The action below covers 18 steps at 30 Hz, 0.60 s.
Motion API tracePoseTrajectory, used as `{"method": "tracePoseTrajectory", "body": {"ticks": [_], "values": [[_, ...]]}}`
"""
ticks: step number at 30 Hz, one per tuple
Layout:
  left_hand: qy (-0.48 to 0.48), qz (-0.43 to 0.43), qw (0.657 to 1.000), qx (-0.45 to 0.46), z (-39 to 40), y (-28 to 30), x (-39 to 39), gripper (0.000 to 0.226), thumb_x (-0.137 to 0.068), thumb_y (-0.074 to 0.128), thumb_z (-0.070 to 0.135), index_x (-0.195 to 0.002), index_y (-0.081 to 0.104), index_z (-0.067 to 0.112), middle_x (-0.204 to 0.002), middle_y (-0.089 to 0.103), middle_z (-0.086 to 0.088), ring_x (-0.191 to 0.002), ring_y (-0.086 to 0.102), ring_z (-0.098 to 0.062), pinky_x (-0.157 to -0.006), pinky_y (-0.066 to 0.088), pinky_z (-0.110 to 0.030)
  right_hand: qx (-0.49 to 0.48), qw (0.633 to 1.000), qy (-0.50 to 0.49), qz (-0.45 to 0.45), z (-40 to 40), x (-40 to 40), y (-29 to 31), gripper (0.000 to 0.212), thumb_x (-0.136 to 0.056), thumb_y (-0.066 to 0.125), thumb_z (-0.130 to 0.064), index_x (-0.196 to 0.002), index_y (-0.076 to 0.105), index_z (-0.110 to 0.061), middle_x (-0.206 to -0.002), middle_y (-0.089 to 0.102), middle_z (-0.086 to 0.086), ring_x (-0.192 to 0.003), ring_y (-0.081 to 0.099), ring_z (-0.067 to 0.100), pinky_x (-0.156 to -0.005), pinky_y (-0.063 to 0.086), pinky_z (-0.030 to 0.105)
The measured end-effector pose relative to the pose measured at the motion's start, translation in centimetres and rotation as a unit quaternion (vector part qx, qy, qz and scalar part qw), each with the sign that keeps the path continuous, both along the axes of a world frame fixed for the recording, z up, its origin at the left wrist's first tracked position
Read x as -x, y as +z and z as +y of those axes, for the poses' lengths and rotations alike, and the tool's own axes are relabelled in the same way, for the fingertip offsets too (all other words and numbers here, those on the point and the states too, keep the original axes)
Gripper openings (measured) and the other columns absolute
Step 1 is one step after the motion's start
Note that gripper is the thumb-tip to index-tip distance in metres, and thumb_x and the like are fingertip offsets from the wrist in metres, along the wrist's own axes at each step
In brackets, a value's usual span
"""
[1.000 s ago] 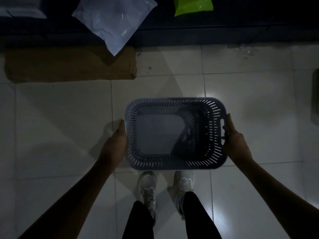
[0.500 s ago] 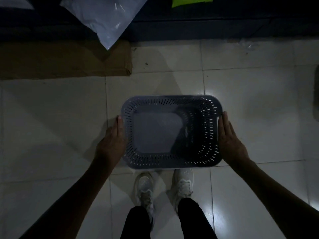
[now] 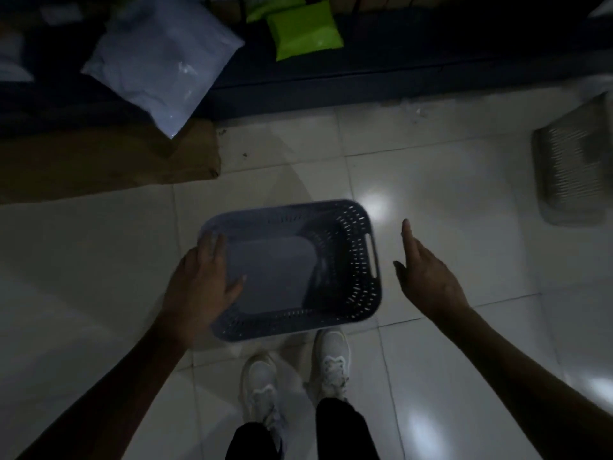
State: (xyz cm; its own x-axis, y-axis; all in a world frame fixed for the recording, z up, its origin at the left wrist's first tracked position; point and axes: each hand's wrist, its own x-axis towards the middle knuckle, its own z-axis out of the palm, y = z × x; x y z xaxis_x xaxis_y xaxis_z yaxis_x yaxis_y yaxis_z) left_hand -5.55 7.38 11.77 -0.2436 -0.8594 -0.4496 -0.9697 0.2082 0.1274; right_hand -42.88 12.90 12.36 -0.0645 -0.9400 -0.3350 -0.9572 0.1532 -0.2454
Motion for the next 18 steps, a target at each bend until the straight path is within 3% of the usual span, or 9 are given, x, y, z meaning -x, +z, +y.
{"method": "tracePoseTrajectory", "body": {"ticks": [5,8,11,14,18], "values": [[-0.069,0.065,0.995,0.03,-2.8,5.3,10.6,0.081,-0.09,0.05,0.054,-0.149,0.026,0.004,-0.142,0.047,-0.023,-0.12,0.053,-0.04,-0.09,0.052,-0.047,0.047,0.994,-0.093,-0.026,1.6,5.7,6.7,0.075,-0.098,0.051,-0.034,-0.157,0.011,-0.01,-0.133,0.058,0.018,-0.113,0.06,0.033,-0.085,0.054,0.041],[-0.101,0.101,0.989,0.027,-4.0,9.0,18.7,0.079,-0.093,0.038,0.058,-0.152,0.016,0.011,-0.146,0.043,-0.016,-0.123,0.048,-0.034,-0.094,0.047,-0.044,0.053,0.983,-0.17,-0.044,2.1,10.6,10.5,0.077,-0.098,0.046,-0.045,-0.157,0.01,-0.013,-0.142,0.052,0.017,-0.124,0.053,0.033,-0.093,0.049,0.042],[-0.146,0.135,0.98,0.034,-4.3,12.0,28.1,0.074,-0.095,0.04,0.053,-0.151,0.022,0.01,-0.146,0.043,-0.014,-0.123,0.049,-0.032,-0.09,0.047,-0.043,0.052,0.969,-0.232,-0.065,2.9,17.0,13.8,0.079,-0.097,0.04,-0.056,-0.158,0.008,-0.017,-0.151,0.044,0.013,-0.133,0.046,0.031,-0.101,0.044,0.043],[-0.137,0.205,0.969,0.014,-3.9,14.6,38.6,0.068,-0.096,0.04,0.053,-0.152,0.021,0.018,-0.155,0.033,-0.005,-0.134,0.04,-0.025,-0.099,0.042,-0.043,0.074,0.946,-0.303,-0.086,3.6,25.0,16.5,0.076,-0.096,0.039,-0.058,-0.157,0.017,-0.017,-0.153,0.043,0.01,-0.137,0.043,0.028,-0.106,0.041,0.044],[-0.123,0.264,0.957,0.009,-3.2,18.0,53.1,0.066,-0.094,0.034,0.059,-0.151,0.019,0.027,-0.154,0.032,0.002,-0.135,0.039,-0.019,-0.102,0.042,-0.041,0.112,0.919,-0.364,-0.101,5.0,36.6,19.8,0.071,-0.096,0.039,-0.057,-0.154,0.026,-0.016,-0.149,0.046,0.011,-0.134,0.047,0.028,-0.107,0.042,0.044]]}}
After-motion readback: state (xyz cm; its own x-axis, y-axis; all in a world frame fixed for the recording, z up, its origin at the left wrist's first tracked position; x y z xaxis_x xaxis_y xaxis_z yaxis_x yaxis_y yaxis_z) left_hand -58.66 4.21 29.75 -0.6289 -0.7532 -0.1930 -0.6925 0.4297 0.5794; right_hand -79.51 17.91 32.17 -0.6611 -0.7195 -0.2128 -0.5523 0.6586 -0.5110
